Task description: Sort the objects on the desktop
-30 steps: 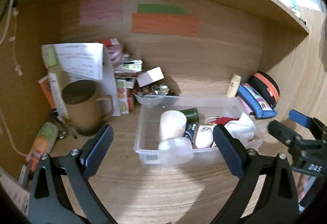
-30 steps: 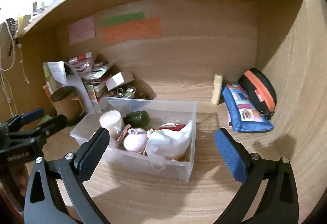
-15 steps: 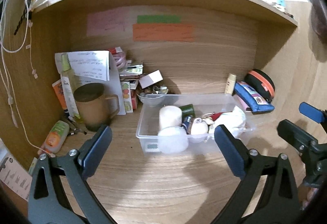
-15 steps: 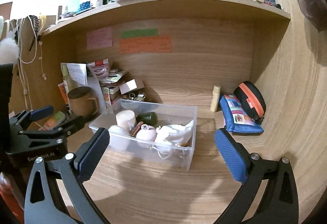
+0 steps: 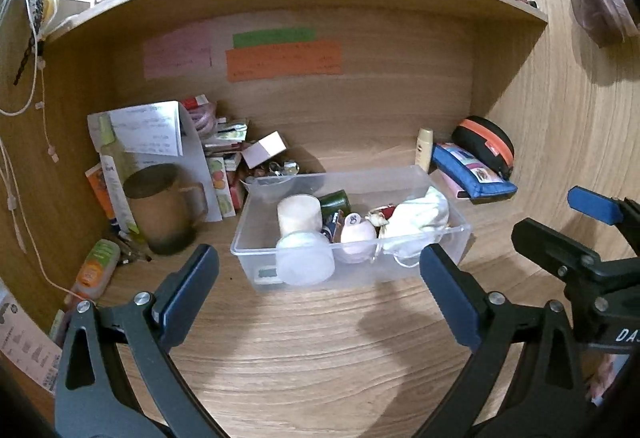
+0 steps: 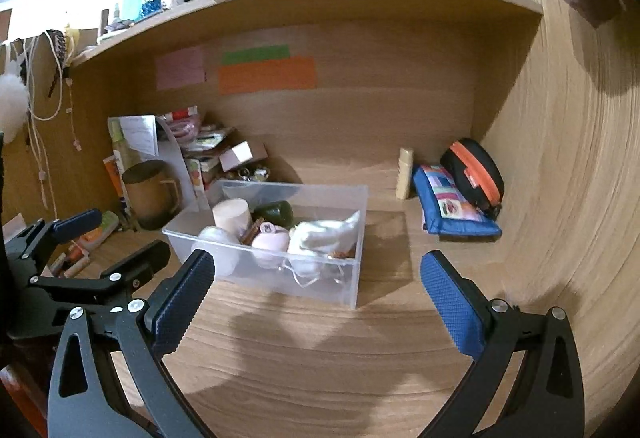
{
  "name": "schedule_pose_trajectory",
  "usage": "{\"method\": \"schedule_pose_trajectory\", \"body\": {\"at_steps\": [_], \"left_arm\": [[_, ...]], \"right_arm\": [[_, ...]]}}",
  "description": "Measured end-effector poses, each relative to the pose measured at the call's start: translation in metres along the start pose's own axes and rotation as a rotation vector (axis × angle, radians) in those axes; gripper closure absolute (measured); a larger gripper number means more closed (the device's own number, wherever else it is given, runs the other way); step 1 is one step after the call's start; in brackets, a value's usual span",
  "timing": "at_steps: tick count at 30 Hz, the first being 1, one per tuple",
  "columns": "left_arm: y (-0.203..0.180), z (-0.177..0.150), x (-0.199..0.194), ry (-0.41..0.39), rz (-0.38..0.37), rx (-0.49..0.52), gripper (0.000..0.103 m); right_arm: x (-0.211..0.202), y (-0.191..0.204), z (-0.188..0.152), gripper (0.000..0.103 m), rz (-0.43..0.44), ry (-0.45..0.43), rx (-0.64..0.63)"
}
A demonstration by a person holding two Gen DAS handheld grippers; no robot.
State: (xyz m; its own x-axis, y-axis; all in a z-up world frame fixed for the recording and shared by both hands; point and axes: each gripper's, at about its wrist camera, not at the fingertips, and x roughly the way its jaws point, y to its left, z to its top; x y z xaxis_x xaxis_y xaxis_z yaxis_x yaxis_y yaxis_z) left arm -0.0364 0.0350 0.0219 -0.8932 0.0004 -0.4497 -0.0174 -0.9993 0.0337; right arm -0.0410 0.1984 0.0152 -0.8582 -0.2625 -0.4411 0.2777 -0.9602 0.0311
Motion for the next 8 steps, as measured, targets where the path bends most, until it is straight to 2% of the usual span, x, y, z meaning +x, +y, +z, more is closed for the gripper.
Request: {"method": "schedule_pose_trajectory", "body": {"at_steps": [8], "left_arm": [[0.003, 0.002, 0.008, 0.013, -0.003, -0.001, 0.001]], "right_arm": [[0.013, -0.006, -0.003, 0.000, 0.000, 0.019, 0.007]]}}
